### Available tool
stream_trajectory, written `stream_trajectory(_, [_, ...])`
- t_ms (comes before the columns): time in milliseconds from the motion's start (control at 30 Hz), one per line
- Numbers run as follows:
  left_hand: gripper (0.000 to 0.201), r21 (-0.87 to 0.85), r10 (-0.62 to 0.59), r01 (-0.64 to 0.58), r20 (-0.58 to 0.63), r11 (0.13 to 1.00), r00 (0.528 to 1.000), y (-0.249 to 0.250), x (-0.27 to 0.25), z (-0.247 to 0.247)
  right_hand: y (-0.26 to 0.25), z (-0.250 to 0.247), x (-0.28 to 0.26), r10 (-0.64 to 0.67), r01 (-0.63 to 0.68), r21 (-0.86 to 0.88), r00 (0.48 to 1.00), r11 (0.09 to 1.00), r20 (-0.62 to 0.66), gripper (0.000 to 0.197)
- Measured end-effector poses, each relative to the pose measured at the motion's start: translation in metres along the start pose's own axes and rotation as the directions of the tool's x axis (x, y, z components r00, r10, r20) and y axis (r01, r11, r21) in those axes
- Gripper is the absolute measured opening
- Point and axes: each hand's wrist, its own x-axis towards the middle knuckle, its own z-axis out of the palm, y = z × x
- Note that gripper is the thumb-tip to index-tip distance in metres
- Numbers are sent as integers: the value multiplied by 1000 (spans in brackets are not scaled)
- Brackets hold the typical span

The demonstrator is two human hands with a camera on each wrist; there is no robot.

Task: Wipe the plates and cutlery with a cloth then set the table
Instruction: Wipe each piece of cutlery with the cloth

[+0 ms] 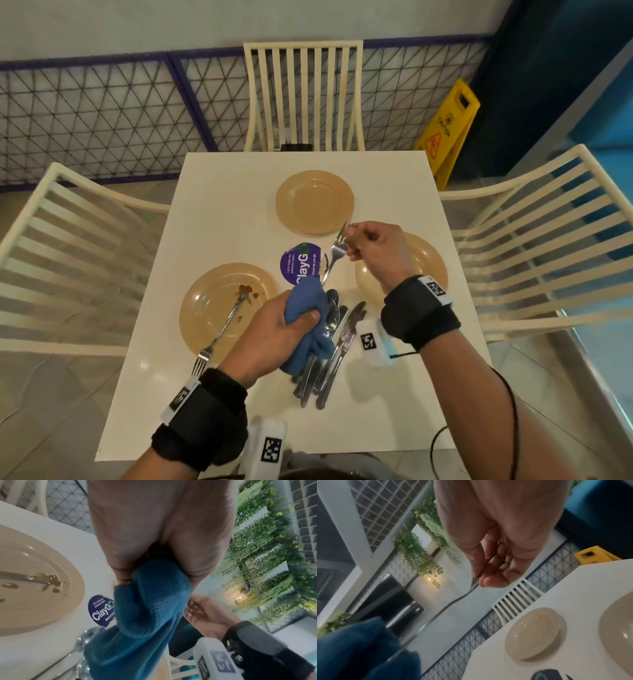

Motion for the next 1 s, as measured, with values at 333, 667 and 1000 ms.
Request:
stream_trajectory(333, [17,115,-117,140,-183,984,976,-37,-12,-76,101,2,-16,284,-288,-17,950,958,-128,13])
stream_trajectory(667, [26,-148,-189,134,-466,980,865,-59,-29,-143,160,26,-45,389,-372,-363,921,854,-28,22])
stream_trajectory(1000, [27,-234,-223,108,-549,966,806,-101,-52,-205,108,93,-35,81,-3,-723,994,690,74,30])
